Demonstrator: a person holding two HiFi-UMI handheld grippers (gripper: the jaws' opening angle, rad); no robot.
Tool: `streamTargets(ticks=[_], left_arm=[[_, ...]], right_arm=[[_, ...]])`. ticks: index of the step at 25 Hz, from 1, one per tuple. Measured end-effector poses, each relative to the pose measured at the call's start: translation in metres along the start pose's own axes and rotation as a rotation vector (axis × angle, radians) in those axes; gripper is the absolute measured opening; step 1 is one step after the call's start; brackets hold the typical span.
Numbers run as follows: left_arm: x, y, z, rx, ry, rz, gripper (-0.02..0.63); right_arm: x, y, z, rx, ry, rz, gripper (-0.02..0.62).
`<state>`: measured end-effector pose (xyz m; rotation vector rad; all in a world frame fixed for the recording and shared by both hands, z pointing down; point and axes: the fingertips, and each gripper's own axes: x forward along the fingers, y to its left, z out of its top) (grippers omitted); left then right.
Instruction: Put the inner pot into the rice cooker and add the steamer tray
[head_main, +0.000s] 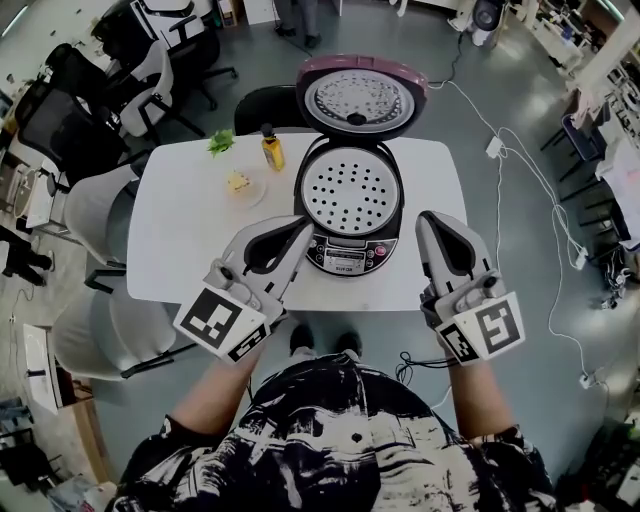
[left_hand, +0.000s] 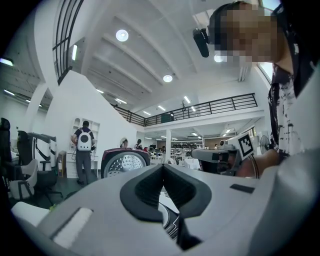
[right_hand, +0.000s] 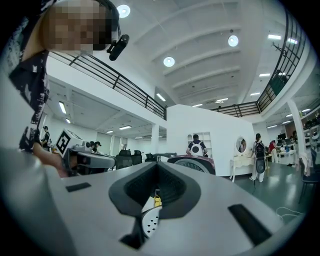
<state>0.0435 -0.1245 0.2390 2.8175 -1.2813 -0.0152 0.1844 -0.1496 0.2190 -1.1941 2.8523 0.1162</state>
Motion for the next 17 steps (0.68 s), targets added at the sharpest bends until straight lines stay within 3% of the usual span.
streamTargets(ticks=[17], left_arm=[[0.0023, 0.0023, -0.0021, -0.006, 0.002, -0.014, 0.005]], right_arm=[[0.0002, -0.0012, -0.0032, -0.001, 0.010, -0.009, -0.003]])
